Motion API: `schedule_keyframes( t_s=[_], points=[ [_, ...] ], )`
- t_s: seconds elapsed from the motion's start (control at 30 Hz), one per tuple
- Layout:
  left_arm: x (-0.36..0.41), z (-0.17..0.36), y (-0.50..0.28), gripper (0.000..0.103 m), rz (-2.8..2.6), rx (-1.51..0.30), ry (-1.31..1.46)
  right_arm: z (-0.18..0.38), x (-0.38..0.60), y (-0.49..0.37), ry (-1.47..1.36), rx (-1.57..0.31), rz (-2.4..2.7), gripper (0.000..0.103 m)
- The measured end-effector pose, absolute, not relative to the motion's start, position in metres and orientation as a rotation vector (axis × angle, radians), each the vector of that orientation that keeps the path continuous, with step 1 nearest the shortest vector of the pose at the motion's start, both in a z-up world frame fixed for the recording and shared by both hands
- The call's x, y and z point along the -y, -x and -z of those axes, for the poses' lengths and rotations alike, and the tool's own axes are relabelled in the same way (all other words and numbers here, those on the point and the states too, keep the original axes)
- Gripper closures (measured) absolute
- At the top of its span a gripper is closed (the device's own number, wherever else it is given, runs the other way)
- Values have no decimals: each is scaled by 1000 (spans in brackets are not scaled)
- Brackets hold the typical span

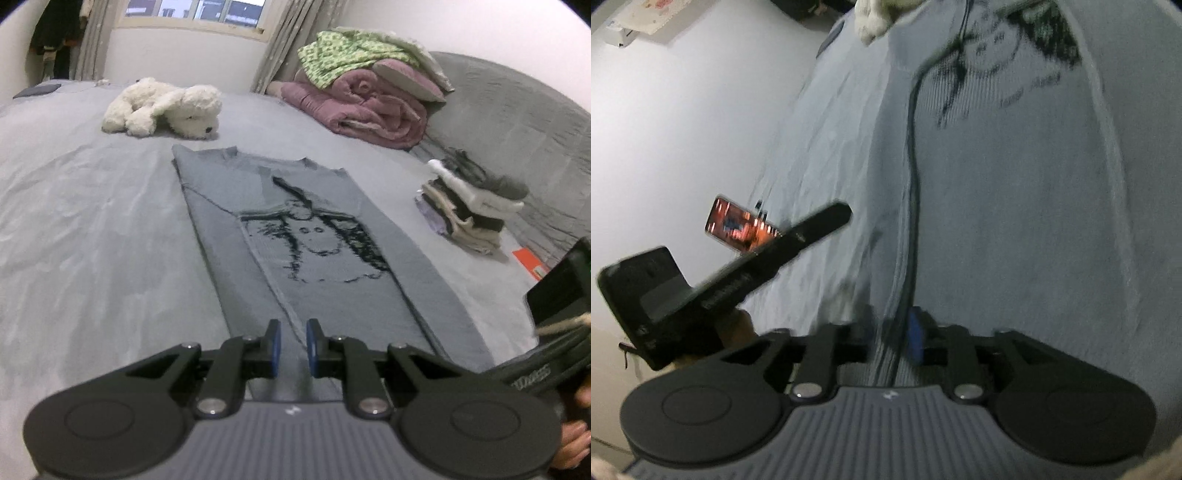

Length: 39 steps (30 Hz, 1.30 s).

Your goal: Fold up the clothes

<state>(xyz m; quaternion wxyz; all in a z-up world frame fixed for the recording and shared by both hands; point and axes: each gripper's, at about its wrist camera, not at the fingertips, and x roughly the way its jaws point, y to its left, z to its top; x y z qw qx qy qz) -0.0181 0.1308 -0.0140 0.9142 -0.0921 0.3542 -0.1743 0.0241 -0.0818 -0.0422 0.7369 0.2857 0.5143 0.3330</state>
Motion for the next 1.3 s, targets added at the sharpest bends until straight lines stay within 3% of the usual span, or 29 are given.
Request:
schedule_keyframes(
  t_s=[0.2,0.53,0.57,0.63,0.9,1.0,1.1,1.13,1.27,1.3],
  points=[
    [-130,44,-3,90,364,-805,184,38,85,-66,-658,-1066,-676,64],
    [-147,28,-17,90,384,-727,231,49,47,-142,-689,-1050,-646,65],
    [-149,28,-20,90,382,-719,240,51,44,-147,-696,-1050,-641,69],
    [-150,28,-25,90,377,-704,257,55,38,-153,-695,-1050,-617,99],
    [-138,33,-43,90,395,-722,222,57,49,-142,-635,-1002,-542,98],
    [-134,33,-45,90,402,-717,210,54,62,-148,-692,-997,-538,88],
    [-132,32,-45,90,417,-708,219,50,76,-155,-725,-956,-489,68],
    [-130,32,-46,90,421,-710,219,50,78,-160,-737,-948,-473,67],
    [-122,37,-49,90,431,-734,193,52,80,-179,-758,-921,-420,68],
    [-120,38,-49,90,431,-737,183,52,77,-184,-751,-916,-410,79]
  ],
)
